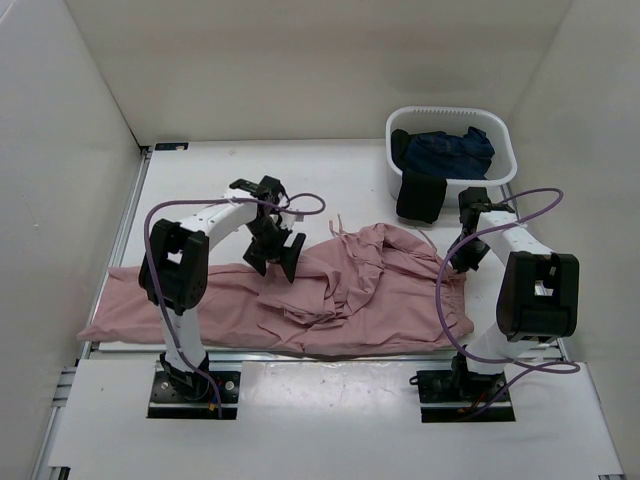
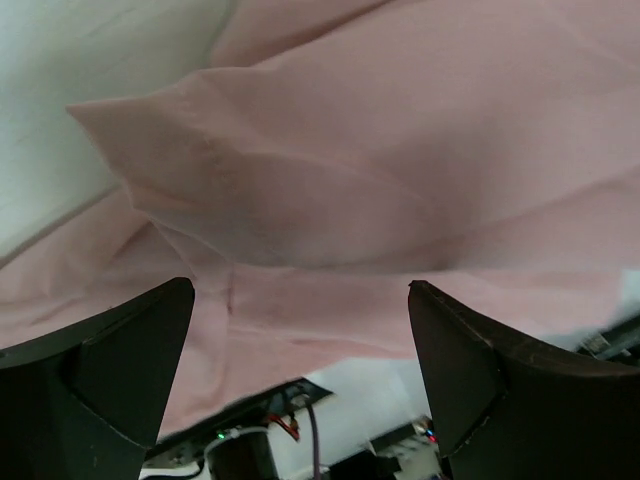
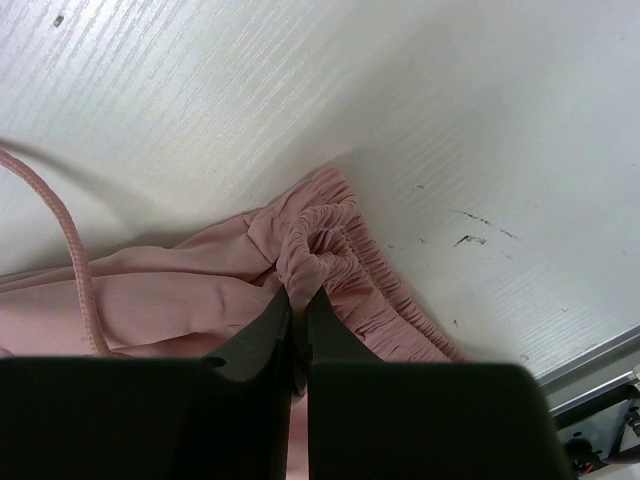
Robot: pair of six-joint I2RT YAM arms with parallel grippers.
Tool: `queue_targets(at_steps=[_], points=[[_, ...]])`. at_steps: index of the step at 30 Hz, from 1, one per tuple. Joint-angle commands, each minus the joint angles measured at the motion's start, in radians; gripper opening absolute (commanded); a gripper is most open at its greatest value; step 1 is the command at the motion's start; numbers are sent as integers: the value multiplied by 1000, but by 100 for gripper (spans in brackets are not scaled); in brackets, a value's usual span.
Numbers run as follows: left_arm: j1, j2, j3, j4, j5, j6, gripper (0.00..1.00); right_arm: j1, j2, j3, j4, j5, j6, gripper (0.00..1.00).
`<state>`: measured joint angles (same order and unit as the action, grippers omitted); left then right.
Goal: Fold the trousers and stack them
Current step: Fold the trousers
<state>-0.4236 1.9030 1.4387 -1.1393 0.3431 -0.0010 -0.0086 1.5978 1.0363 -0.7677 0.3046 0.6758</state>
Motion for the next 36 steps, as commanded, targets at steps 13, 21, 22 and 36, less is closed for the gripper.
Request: queue_targets(at_steps=[13, 21, 22, 36], points=[[-40, -111, 8, 265, -231, 1, 99, -1, -6, 34, -27, 24, -21, 0], [-60, -81, -31, 243, -96, 1, 100, -1, 13, 44, -27, 13, -21, 0], [-60, -55, -20, 243, -84, 1, 100, -1, 13, 44, -27, 13, -21, 0], [-8, 4, 251, 243, -363, 1, 14, -26, 22, 164, -79, 21, -42, 0]])
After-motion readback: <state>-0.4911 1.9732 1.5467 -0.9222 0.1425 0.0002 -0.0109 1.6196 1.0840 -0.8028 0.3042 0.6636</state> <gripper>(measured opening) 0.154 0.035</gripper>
